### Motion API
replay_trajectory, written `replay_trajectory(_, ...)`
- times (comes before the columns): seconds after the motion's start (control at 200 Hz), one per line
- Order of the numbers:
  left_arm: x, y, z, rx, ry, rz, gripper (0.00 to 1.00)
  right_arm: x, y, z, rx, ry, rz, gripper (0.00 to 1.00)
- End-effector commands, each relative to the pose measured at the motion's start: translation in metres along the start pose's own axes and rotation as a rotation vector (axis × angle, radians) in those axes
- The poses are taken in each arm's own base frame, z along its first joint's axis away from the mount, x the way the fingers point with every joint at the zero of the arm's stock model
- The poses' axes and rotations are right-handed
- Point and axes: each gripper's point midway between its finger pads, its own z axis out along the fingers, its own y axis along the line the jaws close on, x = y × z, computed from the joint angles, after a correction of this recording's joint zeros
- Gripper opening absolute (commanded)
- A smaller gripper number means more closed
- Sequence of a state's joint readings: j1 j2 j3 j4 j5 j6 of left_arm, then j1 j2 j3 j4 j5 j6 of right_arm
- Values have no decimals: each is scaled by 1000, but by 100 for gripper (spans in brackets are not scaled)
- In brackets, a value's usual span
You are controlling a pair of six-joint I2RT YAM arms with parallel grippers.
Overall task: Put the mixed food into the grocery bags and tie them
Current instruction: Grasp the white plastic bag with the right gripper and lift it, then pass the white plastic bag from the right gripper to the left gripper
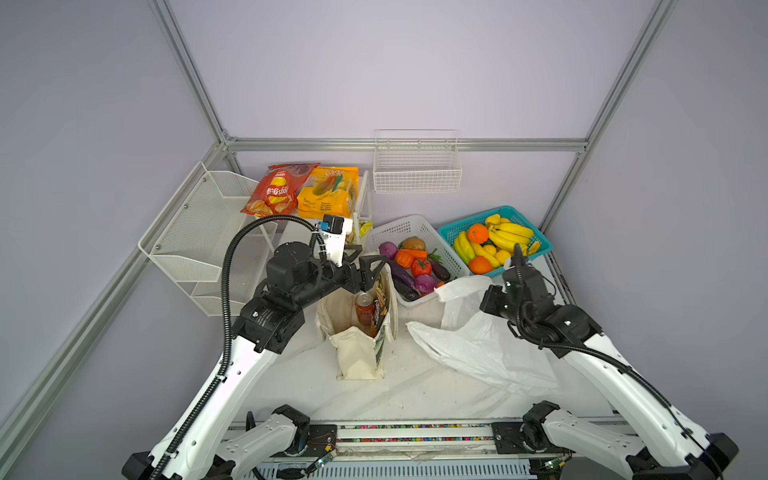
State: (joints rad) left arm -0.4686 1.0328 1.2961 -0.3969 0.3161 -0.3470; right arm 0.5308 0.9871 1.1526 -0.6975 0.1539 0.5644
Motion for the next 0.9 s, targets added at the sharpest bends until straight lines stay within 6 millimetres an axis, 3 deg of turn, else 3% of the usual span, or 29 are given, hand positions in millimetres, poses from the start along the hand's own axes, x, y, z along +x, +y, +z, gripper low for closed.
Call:
replay_trajectory(0.0, -4, -24, 2, 101, -41, -43, 80, -18, 34, -23, -139, 11, -34, 0)
replay_trajectory(0.115, 8, -32, 14, 111, -12, -26, 81, -56, 56, -49, -194, -75, -69, 0)
replay_trajectory(0.235, 10, -19, 30, 37, 21, -40, 81, -77, 71, -67, -241, -131, -100, 0)
replay_trajectory(0.43, 12, 0, 65, -60, 138, -62, 81, -71, 74, -68, -290, -155, -169, 0)
replay_trajectory(0.51, 24, -7, 84, 2, 195, -117, 81, -71, 73, -71, -317, -191, -155, 0)
replay_trajectory(0.605, 34, -29, 102, 116, 226, -200, 81, -73, 78, -74, -366, -227, -113, 0)
replay_trajectory(0.625, 47, -30, 115, 123, 259, -209, 82, -74, 80, -73, -375, -231, -105, 0)
replay_trajectory(0.68, 56, -39, 124, 148, 273, -214, 83, -76, 85, -73, -403, -237, -84, 0)
replay_trajectory(0.89, 80, -29, 143, 85, 256, -274, 84, -85, 99, -76, -511, -280, 30, 0)
